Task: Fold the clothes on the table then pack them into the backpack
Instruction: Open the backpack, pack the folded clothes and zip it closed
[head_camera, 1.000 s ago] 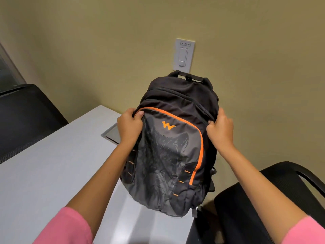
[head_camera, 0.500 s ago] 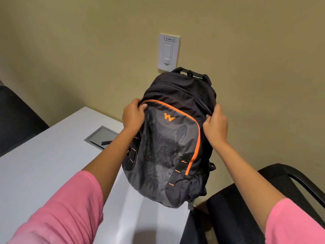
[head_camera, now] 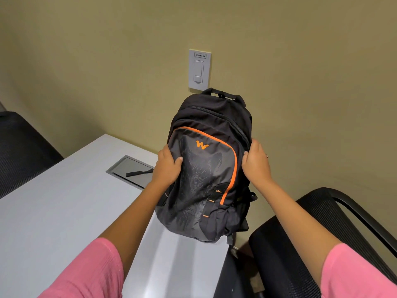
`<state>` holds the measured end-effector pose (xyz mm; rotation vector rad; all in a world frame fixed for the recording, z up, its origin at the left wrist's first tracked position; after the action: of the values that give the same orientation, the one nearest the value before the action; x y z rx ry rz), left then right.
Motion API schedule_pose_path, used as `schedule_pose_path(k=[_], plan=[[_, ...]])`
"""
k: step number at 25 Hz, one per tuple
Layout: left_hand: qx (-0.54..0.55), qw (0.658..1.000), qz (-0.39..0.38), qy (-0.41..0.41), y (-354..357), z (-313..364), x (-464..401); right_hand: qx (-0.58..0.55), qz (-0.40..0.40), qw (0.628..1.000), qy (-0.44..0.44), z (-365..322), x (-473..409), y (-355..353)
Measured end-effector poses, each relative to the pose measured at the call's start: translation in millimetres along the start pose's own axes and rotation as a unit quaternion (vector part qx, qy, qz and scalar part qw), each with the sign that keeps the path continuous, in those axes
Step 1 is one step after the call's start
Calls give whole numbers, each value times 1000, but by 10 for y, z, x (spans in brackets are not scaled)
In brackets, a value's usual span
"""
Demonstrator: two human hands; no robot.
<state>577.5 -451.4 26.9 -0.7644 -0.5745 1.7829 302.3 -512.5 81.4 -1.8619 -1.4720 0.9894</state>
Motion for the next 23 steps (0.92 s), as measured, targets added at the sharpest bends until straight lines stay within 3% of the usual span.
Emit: schedule_pose_path(k=[7,12,17,23], plan=[[-9,993,1,120,-260,579,997,48,-31,998,-32,177,1051,-366],[-173,951,43,254,-493,1024,1987,103,68,987,-106,146,2140,-908],[-231,933,28,273,-419,1200,2931,162,98,971,-144,323,3120,-1173],[-191,937,-33,291,8,1530,3702,190,93,974,-84,983,3746,-1520]])
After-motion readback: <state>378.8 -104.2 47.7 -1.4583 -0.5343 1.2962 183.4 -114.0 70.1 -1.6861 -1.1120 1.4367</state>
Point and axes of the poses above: each hand's wrist, its own x-axis away from the middle knuckle, its own y-axis out of the palm, z = x × y, the point moved 8 cm from there along -x, towards the middle knuckle, and after that the axes turned 14 degrees about y, right-handed, at the moved point
